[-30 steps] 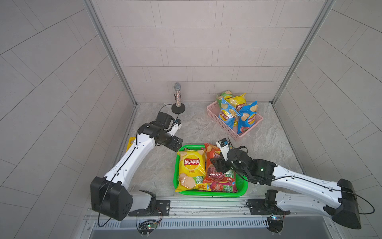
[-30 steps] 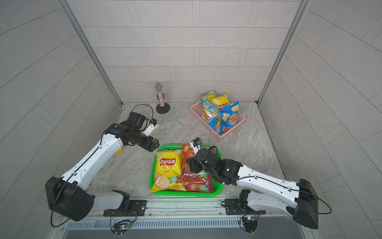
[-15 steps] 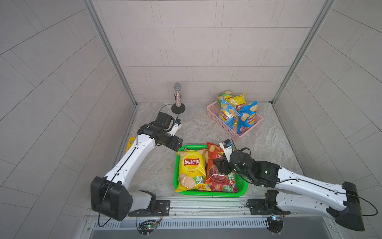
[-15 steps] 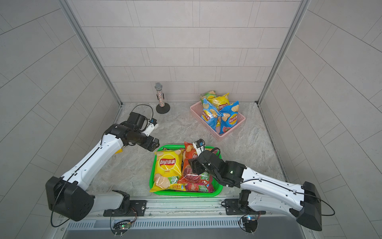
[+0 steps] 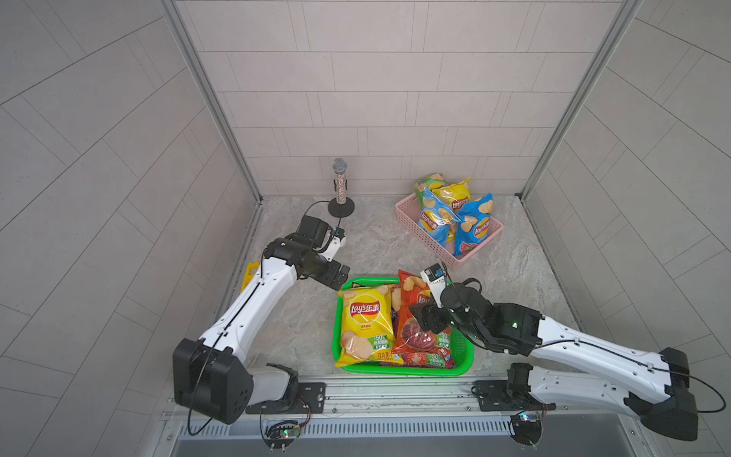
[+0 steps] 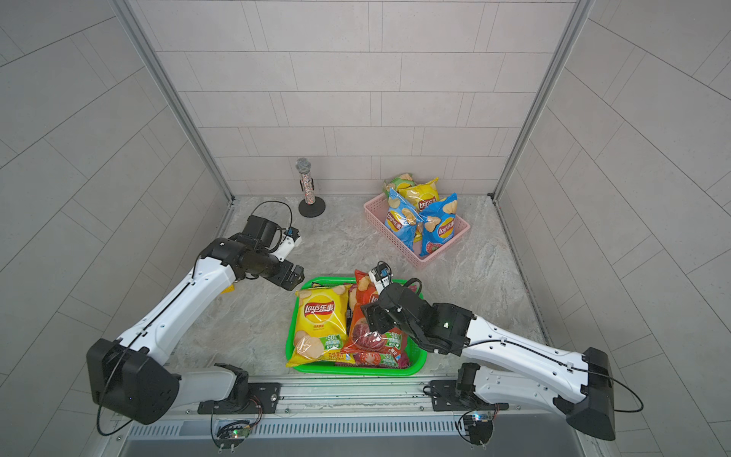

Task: Put the potato chips into the basket
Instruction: Place the potato chip in the basket, then reset both arms

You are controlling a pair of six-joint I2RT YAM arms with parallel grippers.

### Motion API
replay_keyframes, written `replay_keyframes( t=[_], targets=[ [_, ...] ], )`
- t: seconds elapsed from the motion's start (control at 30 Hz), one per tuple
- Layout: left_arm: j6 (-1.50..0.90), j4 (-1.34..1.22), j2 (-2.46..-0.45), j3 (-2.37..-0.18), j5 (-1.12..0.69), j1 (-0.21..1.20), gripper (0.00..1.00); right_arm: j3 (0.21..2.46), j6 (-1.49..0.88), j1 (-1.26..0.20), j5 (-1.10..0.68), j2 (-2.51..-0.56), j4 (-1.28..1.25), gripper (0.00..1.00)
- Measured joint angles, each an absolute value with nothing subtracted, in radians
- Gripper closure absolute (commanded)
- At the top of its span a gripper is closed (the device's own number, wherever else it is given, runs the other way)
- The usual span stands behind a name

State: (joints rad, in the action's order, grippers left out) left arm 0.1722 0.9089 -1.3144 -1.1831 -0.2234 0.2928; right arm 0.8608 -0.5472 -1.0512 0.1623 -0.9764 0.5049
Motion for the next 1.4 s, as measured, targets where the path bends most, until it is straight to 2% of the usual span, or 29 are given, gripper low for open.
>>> replay_keyframes(
  t=[0.43,0.53,0.7,0.8,0.9,0.93,1.13,1.4],
  targets=[
    [0.169,0.901,-1.312,-1.178,-0.209,0.287,0.00,0.925,-0.551,-1.012,0.162,-0.941,0.544,0.19],
    [0.164,0.888,-1.309,-1.176,-0.190,0.284,0.00,0.926,-0.558,-0.913,0.143,-0.909,0.545,0.18],
    [0.165,0.810,-1.272,-1.142,-0.144,0.241,0.00,0.919,-0.513,-0.626,0.116,-0.865,0.552,0.16],
    [0.165,0.716,-1.236,-1.077,-0.133,0.182,0.00,0.885,-0.484,-0.414,0.111,-0.834,0.545,0.13],
    [0.162,0.587,-1.221,-0.985,-0.133,0.111,0.00,0.829,-0.464,-0.264,0.117,-0.817,0.531,0.00],
    [0.156,0.517,-1.217,-0.938,-0.126,0.090,0.00,0.807,-0.458,-0.234,0.125,-0.813,0.524,0.00],
    [0.126,0.126,-1.254,-0.663,-0.041,0.046,0.00,0.625,-0.409,-0.177,0.256,-0.736,0.410,0.00],
    [0.085,-0.144,-1.374,-0.639,-0.031,0.038,0.00,0.480,-0.307,-0.155,0.366,-0.599,0.313,0.00]
  ],
)
